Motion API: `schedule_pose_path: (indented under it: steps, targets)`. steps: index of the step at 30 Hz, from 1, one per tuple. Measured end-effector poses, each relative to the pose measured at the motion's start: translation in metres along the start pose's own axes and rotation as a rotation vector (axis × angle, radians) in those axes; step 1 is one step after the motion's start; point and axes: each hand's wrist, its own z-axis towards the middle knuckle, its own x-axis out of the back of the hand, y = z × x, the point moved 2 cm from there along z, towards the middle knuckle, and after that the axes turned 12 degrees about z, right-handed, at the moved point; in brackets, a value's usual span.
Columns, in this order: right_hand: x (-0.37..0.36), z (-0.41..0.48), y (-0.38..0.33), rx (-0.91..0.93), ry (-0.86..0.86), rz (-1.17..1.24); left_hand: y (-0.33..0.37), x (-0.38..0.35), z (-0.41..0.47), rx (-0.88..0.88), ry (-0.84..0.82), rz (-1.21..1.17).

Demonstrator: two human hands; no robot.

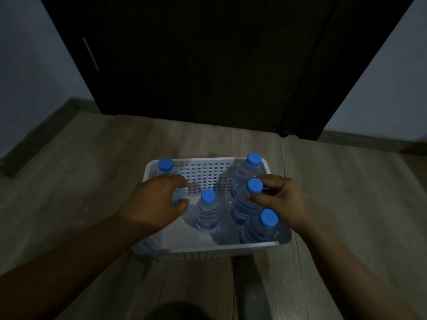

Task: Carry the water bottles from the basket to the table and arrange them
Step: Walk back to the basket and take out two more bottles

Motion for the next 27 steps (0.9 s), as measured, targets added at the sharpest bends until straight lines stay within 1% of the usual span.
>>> schedule_pose_path:
  steps: [6, 10, 13, 16, 21, 23, 26, 27]
  targets:
    - [-0.003, -0.001, -0.012, 0.024, 0.040, 0.095, -0.011, 0.002, 0.002, 0.034, 0.130, -0.092]
    - [-0.013, 0.006, -0.045, 0.107, 0.052, 0.140, -0.025, -0.003, 0.009, 0.048, 0.215, -0.122]
    - [-0.026, 0.012, -0.069, 0.149, 0.056, 0.150, -0.033, -0.004, 0.012, 0.098, 0.280, -0.185]
    - [-0.036, 0.015, -0.083, 0.178, 0.080, 0.159, -0.040, -0.008, 0.019, 0.141, 0.281, -0.201]
    - [-0.039, 0.019, -0.100, 0.194, 0.095, 0.128, -0.046, -0.019, 0.033, 0.080, 0.243, -0.321]
    - [-0.038, 0.020, -0.105, 0.201, 0.106, 0.137, -0.048, -0.021, 0.039, 0.107, 0.217, -0.359]
    - [-0.039, 0.019, -0.112, 0.197, 0.098, 0.130, -0.053, -0.031, 0.048, 0.188, 0.176, -0.587]
    - [-0.040, 0.019, -0.112, 0.196, 0.095, 0.116, -0.054, -0.034, 0.049, 0.204, 0.168, -0.630]
